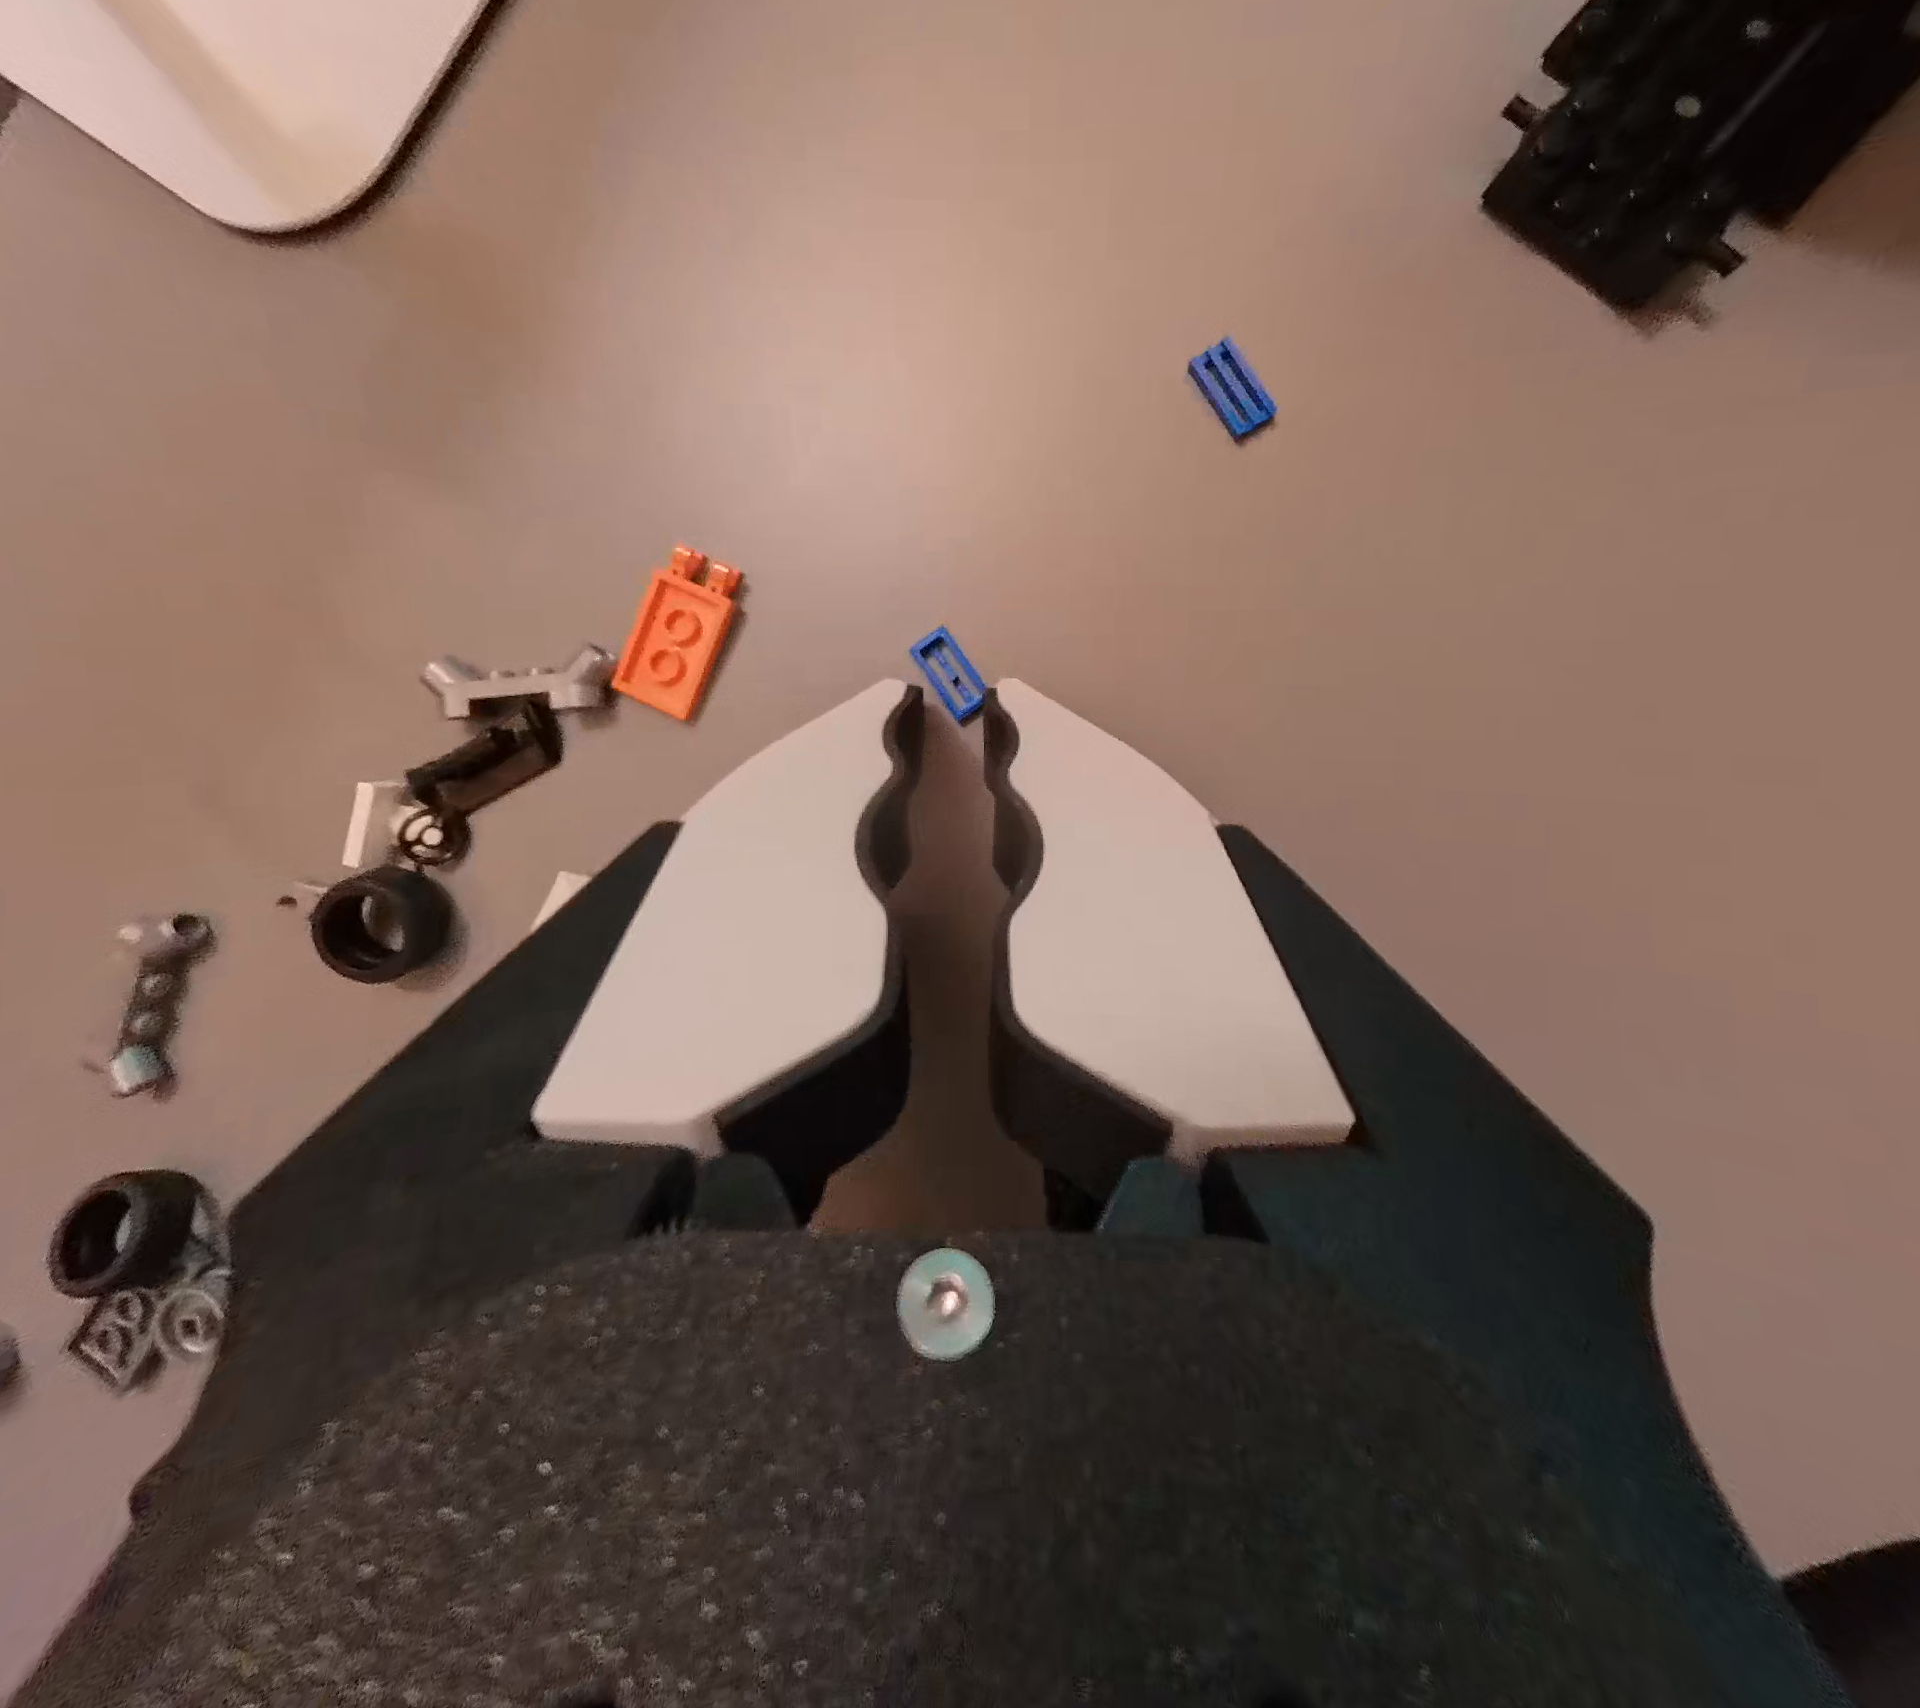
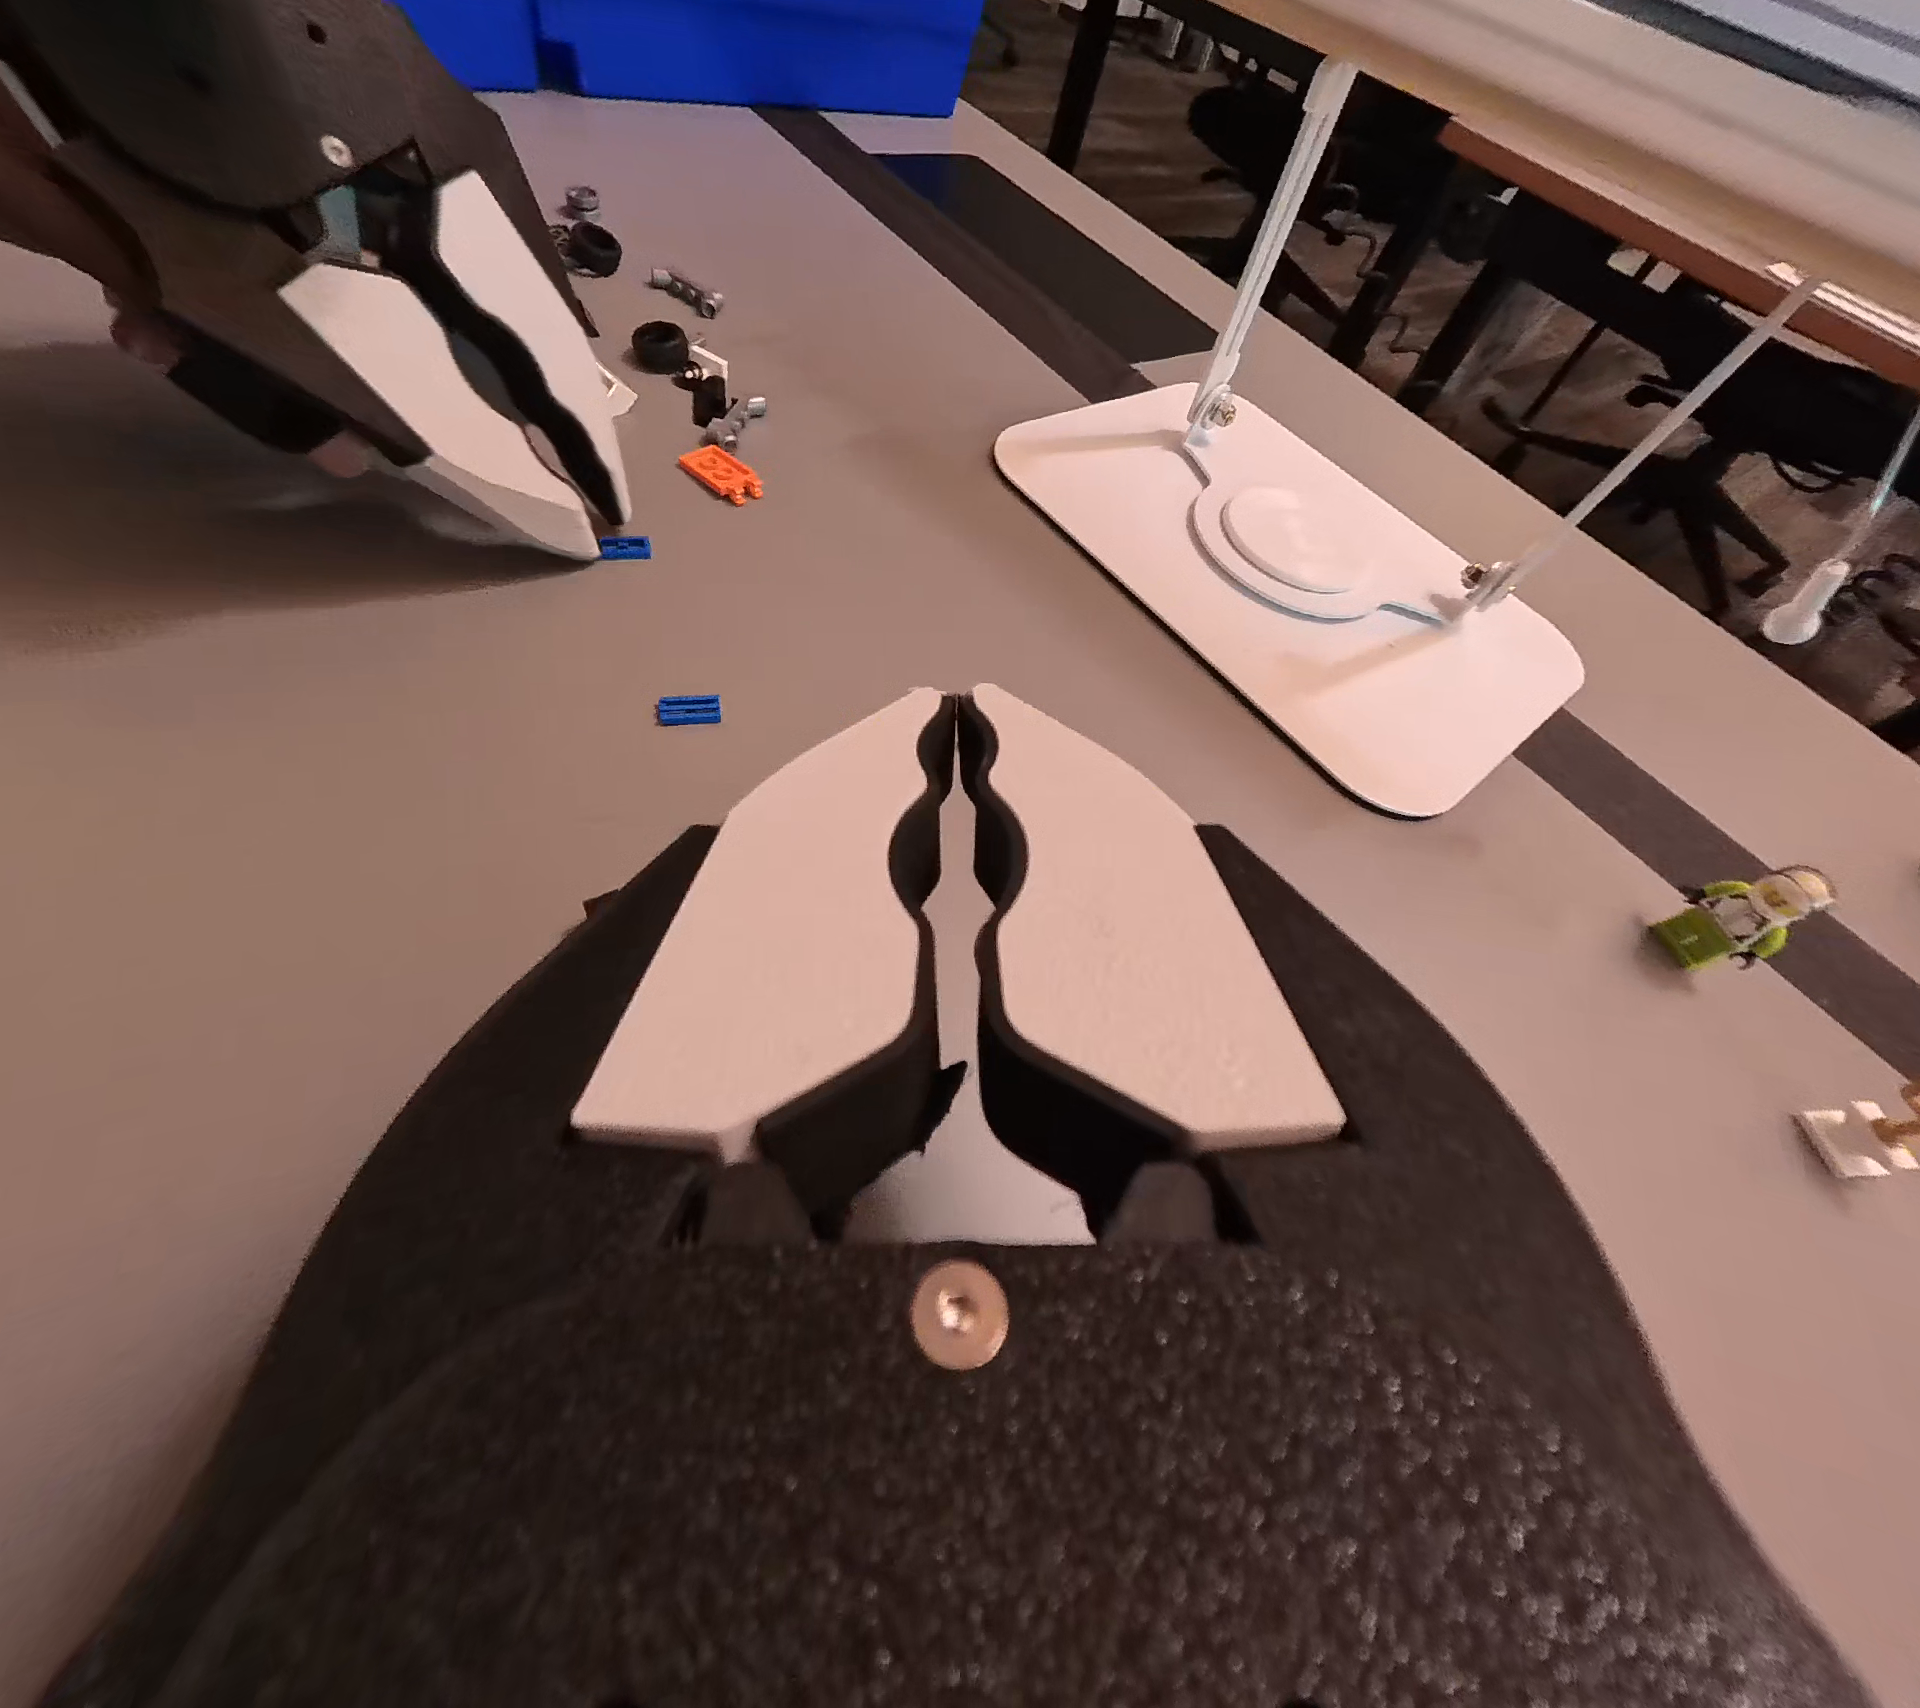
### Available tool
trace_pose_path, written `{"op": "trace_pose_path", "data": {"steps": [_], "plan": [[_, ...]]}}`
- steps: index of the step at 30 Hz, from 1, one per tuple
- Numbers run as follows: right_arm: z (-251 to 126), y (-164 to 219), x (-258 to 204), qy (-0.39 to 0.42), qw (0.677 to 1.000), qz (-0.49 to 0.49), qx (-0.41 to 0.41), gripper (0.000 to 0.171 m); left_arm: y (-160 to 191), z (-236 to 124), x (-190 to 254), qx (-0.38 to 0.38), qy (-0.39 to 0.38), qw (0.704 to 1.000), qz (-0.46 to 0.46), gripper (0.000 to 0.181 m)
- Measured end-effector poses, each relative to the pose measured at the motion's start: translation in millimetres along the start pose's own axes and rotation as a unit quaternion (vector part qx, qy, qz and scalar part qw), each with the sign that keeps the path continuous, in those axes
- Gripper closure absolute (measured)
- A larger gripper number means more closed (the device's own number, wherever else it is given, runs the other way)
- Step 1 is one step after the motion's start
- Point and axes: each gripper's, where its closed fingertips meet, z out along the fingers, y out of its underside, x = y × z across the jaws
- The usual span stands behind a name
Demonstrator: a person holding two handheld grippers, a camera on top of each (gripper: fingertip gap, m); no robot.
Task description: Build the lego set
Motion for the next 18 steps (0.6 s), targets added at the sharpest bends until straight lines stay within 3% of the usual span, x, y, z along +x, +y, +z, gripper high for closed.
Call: {"op": "trace_pose_path", "data": {"steps": [10, 14, 18], "plan": [[0.8, 1.2, -7.5, -0.017, 1.000, -0.007, -0.005, 0.171, -2.0, 3.2, -1.3, 0.002, 0.000, 0.999, -0.034, 0.181], [0.4, 0.2, -12.2, -0.032, 0.999, -0.012, -0.001, 0.171, -6.9, -2.1, 12.0, 0.051, 0.057, 0.993, -0.086, 0.181], [2.6, 2.8, -17.3, -0.038, 0.999, -0.027, -0.005, 0.171, -6.1, -7.0, 0.1, 0.070, 0.023, 0.993, -0.092, 0.181]]}}
